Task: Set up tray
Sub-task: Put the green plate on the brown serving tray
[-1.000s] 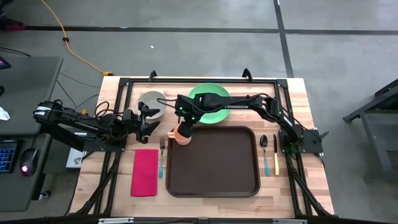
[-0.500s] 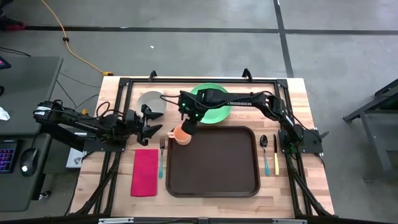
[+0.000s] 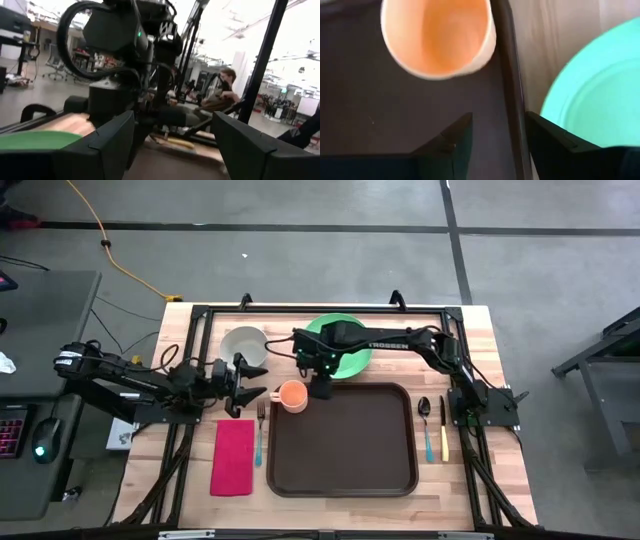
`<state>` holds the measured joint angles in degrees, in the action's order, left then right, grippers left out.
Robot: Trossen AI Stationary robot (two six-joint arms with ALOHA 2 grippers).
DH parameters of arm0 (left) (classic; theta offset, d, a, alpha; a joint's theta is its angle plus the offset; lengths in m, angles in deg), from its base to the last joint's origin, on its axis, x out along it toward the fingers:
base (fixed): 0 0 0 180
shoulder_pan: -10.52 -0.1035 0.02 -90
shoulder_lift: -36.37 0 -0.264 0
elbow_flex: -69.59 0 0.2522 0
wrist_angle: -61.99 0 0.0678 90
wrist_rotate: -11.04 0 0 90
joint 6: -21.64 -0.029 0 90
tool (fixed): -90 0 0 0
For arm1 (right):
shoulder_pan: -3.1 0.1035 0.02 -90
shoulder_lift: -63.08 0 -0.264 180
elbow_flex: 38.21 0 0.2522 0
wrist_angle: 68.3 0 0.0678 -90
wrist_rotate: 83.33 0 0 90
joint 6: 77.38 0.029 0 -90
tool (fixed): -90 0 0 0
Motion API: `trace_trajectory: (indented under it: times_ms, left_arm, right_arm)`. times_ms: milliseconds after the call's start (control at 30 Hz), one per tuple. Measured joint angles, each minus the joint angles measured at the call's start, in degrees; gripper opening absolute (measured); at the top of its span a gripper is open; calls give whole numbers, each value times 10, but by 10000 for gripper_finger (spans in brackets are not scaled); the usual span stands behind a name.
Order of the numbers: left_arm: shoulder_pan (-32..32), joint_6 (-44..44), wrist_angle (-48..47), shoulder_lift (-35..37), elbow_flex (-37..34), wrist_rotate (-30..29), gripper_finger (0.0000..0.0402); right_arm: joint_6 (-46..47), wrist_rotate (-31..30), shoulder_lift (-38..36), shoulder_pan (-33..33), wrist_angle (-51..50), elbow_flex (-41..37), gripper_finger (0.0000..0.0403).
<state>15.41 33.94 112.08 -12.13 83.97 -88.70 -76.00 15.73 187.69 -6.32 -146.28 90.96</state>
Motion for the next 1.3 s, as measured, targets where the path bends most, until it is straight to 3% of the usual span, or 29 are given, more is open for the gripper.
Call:
trace_trajectory:
  times_ms: [300,633,933,1300]
  left_arm:
    - [0,0,-34,0,0,-3,299]
    - [0,18,-54,0,0,-42,299]
    - [0,27,-57,0,0,-49,299]
    - [0,30,-68,0,0,-50,299]
  right_arm:
    - [-19,-56,-10,0,-34,0,141]
    - [-18,-112,-86,-13,-29,0,146]
    - [-15,-163,-130,-29,-82,0,142]
    - [-94,-142,-134,-58,-102,-10,140]
